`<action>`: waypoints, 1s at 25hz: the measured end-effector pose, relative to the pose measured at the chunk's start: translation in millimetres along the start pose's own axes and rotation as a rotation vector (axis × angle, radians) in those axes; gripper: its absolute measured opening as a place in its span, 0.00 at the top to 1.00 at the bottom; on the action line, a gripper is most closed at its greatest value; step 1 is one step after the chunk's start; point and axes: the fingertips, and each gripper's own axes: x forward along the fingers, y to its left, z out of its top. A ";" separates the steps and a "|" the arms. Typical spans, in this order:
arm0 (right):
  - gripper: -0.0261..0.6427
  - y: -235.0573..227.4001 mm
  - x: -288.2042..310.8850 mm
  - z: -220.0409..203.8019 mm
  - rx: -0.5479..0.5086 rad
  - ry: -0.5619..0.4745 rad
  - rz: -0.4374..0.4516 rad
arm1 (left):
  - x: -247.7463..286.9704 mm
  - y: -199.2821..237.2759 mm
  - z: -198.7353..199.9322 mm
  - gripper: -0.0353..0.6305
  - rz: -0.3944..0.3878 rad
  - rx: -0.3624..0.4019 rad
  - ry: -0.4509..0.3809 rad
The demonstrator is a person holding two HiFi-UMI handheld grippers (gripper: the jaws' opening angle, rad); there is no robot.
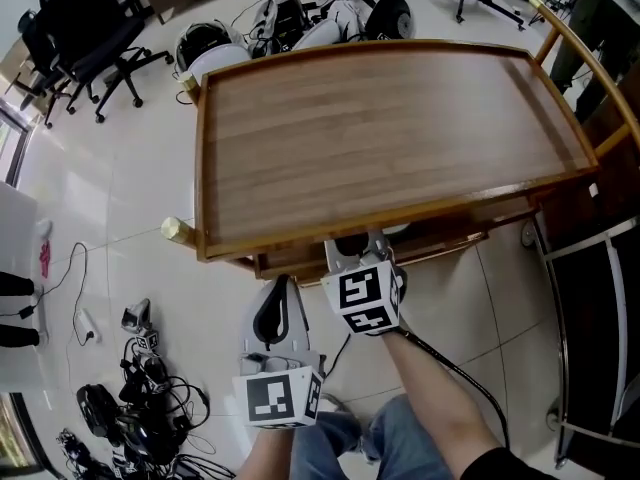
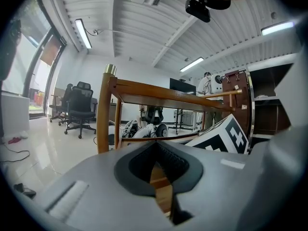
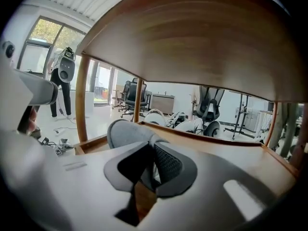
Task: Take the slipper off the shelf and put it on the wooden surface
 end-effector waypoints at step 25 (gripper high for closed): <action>0.66 -2.3 -77.0 18.5 0.029 0.057 0.005 | -31.5 -37.8 34.9 0.94 -0.029 0.000 0.039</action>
